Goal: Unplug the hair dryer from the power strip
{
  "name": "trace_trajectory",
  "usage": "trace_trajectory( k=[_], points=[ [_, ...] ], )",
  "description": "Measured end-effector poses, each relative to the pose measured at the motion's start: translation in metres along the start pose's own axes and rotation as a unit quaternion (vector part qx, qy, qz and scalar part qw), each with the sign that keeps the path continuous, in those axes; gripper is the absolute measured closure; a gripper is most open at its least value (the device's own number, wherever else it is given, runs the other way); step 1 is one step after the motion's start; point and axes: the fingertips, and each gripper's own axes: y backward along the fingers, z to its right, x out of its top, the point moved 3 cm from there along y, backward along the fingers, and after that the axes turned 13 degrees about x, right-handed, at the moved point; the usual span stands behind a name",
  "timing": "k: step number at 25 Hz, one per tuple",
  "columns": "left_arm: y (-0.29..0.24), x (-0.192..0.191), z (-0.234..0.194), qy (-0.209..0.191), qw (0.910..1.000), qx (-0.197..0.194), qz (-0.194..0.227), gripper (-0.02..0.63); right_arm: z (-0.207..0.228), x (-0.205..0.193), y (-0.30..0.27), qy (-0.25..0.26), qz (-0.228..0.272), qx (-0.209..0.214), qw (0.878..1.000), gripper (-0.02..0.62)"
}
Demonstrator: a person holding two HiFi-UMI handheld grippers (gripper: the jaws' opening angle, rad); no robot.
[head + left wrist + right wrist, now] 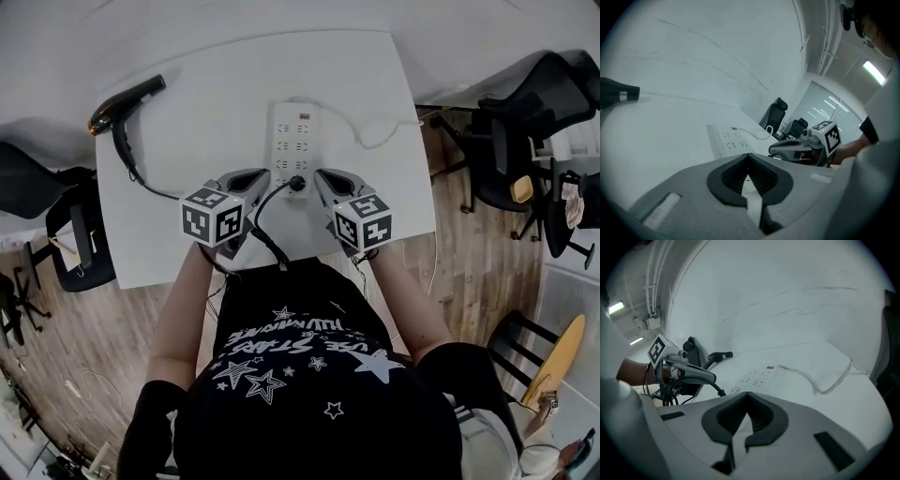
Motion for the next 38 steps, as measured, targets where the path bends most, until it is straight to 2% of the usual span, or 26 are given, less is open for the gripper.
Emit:
trace_trajectory(
  k=[10, 16, 21, 26, 34, 36, 38],
  points=[
    [-0.029, -0.010, 0.008, -0.038, 0.9960, -0.058, -0.057, 0.598, -0.007, -0.004, 0.007, -0.049, 0.025, -0.052, 0.997, 0.586],
    [-0.034, -0.014, 0.000, -0.033, 0.9947, -0.065, -0.073, 0.598, -0.010, -0.012, 0.008, -0.063, 0.026, -0.061, 0.996, 0.586],
    [-0.040, -0.017, 0.001, -0.055, 0.9908, -0.085, -0.090, 0.598, -0.008, -0.012, 0.005, -0.071, 0.026, -0.063, 0.995, 0.586],
    [-0.044, -0.020, 0.003, -0.069, 0.9875, -0.101, -0.100, 0.598, -0.020, -0.013, -0.003, -0.046, 0.004, -0.035, 0.998, 0.586],
    [-0.046, -0.019, 0.002, -0.047, 0.9865, -0.109, -0.113, 0.598, -0.039, -0.009, -0.011, -0.006, -0.011, -0.004, 1.000, 0.584],
    [-0.046, -0.020, 0.003, -0.056, 0.9854, -0.110, -0.117, 0.598, -0.042, -0.008, -0.013, 0.008, -0.017, -0.007, 1.000, 0.584],
    [-0.046, -0.020, 0.003, -0.068, 0.9841, -0.109, -0.123, 0.598, -0.041, -0.008, -0.013, 0.020, -0.022, -0.016, 0.999, 0.555]
  ],
)
